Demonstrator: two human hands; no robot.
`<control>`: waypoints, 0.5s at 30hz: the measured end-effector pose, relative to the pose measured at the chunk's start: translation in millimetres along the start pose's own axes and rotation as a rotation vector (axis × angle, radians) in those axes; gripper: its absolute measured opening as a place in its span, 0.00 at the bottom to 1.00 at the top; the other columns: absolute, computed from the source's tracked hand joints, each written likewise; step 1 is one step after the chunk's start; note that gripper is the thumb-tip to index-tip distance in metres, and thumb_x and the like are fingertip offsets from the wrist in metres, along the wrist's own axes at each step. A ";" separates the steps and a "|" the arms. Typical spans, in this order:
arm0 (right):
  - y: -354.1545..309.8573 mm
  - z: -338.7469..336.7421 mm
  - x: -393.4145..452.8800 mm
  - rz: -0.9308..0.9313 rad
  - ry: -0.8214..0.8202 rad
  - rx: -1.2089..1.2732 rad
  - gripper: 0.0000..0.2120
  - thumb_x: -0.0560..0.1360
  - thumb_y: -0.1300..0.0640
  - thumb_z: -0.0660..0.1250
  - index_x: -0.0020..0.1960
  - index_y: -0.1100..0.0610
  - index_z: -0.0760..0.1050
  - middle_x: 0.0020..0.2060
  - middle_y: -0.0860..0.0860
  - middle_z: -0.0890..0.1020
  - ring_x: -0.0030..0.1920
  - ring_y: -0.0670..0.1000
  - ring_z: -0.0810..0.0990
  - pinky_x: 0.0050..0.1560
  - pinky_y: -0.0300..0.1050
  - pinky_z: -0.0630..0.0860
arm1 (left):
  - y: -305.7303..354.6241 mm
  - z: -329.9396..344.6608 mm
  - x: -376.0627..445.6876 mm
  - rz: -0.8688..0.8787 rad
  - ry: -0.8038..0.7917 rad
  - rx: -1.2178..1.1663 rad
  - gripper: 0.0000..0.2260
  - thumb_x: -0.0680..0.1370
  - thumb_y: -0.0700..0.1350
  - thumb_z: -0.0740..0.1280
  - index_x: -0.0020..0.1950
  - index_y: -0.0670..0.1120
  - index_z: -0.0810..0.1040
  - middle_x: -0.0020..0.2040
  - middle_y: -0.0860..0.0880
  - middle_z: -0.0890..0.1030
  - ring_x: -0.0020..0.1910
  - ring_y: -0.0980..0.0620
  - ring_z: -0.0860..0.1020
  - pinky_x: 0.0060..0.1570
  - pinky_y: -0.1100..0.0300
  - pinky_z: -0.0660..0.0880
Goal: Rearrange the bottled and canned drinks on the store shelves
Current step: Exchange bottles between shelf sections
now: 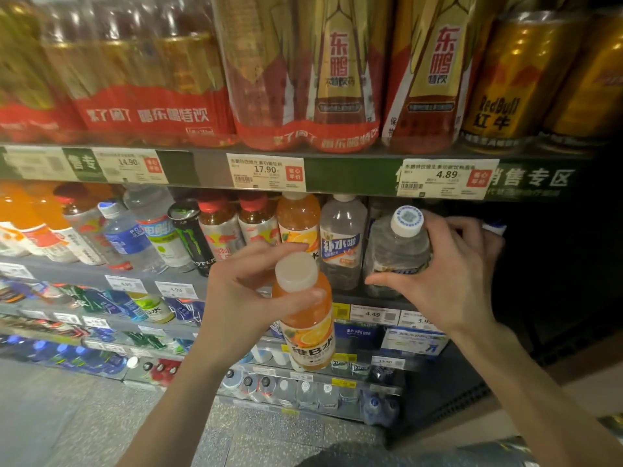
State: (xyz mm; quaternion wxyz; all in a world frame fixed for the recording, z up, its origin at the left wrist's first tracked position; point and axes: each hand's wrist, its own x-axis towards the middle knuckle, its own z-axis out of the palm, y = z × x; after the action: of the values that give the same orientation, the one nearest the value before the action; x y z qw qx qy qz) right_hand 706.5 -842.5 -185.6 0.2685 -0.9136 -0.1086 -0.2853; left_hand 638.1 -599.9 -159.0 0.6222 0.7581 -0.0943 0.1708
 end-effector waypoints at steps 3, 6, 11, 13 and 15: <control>2.3 7.7 2.5 -0.022 0.004 -0.069 0.46 0.52 0.27 0.73 0.60 0.55 0.77 0.43 0.50 0.85 0.56 0.53 0.69 0.57 0.53 0.57 | -2.8 0.2 0.3 -0.002 0.013 0.003 0.21 0.61 0.49 0.81 0.54 0.56 0.86 0.42 0.53 0.81 0.43 0.57 0.79 0.42 0.64 0.76; 1.5 13.5 5.5 -0.021 0.012 -0.113 0.45 0.54 0.24 0.67 0.56 0.57 0.78 0.40 0.51 0.85 0.55 0.55 0.69 0.55 0.53 0.57 | -3.5 0.9 0.9 -0.003 0.027 0.011 0.21 0.61 0.49 0.81 0.54 0.55 0.86 0.43 0.55 0.81 0.43 0.58 0.79 0.43 0.64 0.77; -2.2 13.7 13.8 0.062 -0.026 -0.289 0.47 0.54 0.23 0.64 0.51 0.64 0.79 0.46 0.62 0.82 0.57 0.63 0.69 0.62 0.68 0.60 | -1.7 -0.3 6.5 -0.021 0.037 0.021 0.20 0.61 0.50 0.81 0.53 0.56 0.87 0.43 0.55 0.81 0.43 0.58 0.79 0.41 0.65 0.76; -9.3 9.5 20.7 0.137 -0.129 -0.367 0.51 0.53 0.21 0.64 0.55 0.64 0.79 0.52 0.65 0.79 0.62 0.64 0.64 0.65 0.65 0.51 | -1.4 -1.7 9.2 -0.023 0.042 0.019 0.20 0.61 0.50 0.81 0.53 0.57 0.86 0.43 0.54 0.82 0.44 0.57 0.80 0.42 0.63 0.78; -18.3 5.2 27.3 0.247 -0.244 -0.400 0.54 0.53 0.21 0.67 0.64 0.60 0.76 0.64 0.65 0.73 0.67 0.61 0.56 0.69 0.65 0.47 | -1.0 -3.3 10.9 -0.015 0.051 0.024 0.20 0.62 0.50 0.81 0.53 0.56 0.86 0.43 0.53 0.82 0.44 0.56 0.80 0.42 0.63 0.77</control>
State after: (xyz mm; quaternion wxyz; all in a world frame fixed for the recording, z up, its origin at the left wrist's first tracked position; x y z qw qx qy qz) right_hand 724.6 -823.1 -165.5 0.1002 -0.9825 0.0309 -0.1540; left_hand 648.1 -595.7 -155.2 0.6166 0.7616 -0.0709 0.1865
